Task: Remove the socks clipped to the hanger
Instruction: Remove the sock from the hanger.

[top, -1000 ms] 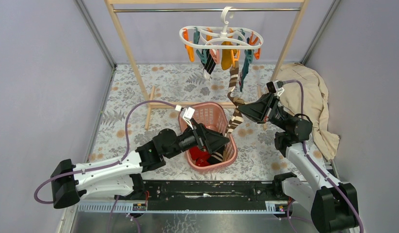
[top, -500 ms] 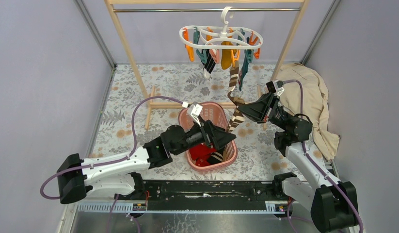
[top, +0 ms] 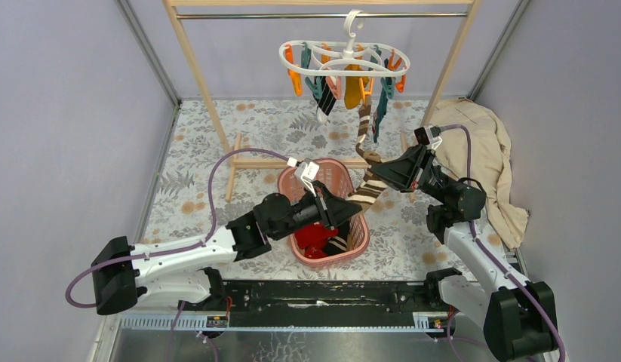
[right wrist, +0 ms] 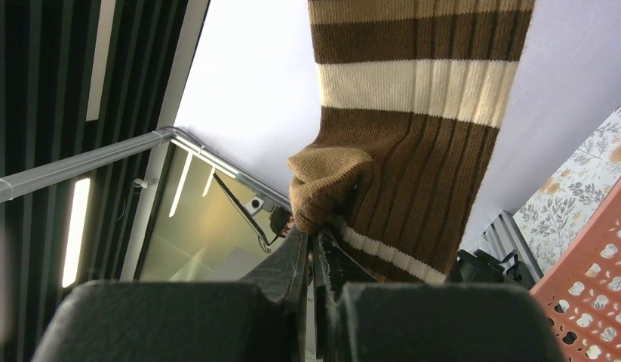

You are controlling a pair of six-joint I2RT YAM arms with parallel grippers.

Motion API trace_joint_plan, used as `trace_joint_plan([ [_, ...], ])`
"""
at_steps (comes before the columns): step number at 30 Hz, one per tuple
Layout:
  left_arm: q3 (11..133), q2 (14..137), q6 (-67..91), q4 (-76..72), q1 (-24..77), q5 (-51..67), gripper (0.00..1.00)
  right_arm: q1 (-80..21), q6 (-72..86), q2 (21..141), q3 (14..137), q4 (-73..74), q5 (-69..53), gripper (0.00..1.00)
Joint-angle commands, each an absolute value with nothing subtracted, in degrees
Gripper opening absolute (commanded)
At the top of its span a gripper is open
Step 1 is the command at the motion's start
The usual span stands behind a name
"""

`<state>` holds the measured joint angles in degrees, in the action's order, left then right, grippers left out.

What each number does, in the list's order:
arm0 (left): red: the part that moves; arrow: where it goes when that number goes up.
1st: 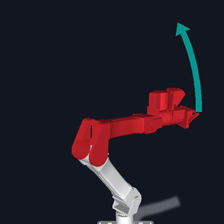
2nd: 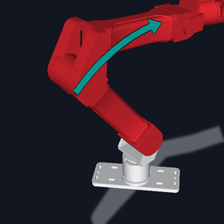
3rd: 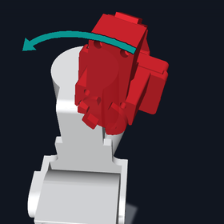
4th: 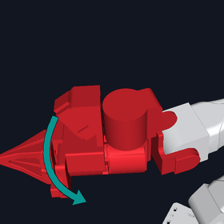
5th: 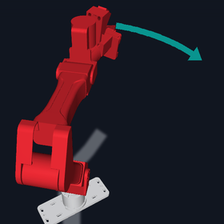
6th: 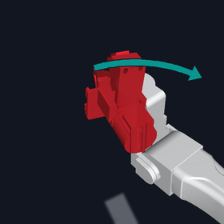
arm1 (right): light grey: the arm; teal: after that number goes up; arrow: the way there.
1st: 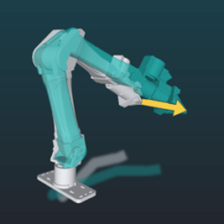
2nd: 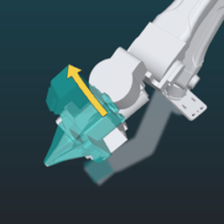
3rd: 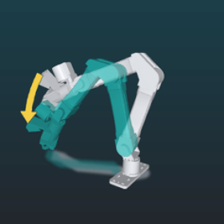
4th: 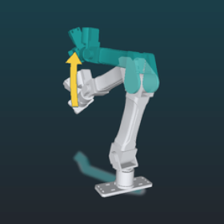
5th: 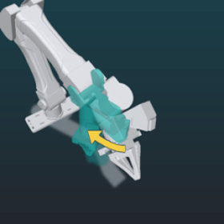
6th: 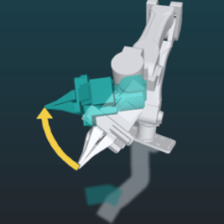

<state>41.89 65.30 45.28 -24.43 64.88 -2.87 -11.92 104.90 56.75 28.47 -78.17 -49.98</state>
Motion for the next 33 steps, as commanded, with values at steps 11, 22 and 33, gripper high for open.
trace_joint_plan([
  [11, 47.8, 60.7, 44.5, -14.5, 65.2, -4.1, 0.0, -11.9, 86.2, 50.2, 28.9, -57.4, -52.0, 0.08],
  [22, 49.7, 60.0, 40.1, -6.5, 64.8, -7.7, 0.0, -11.9, 39.7, 40.0, 50.0, 7.0, -35.6, 0.52],
  [33, 51.8, 59.8, 37.3, -4.1, 64.0, -9.0, 0.0, -11.9, 30.1, 43.7, 60.6, 14.7, -25.2, 0.56],
])
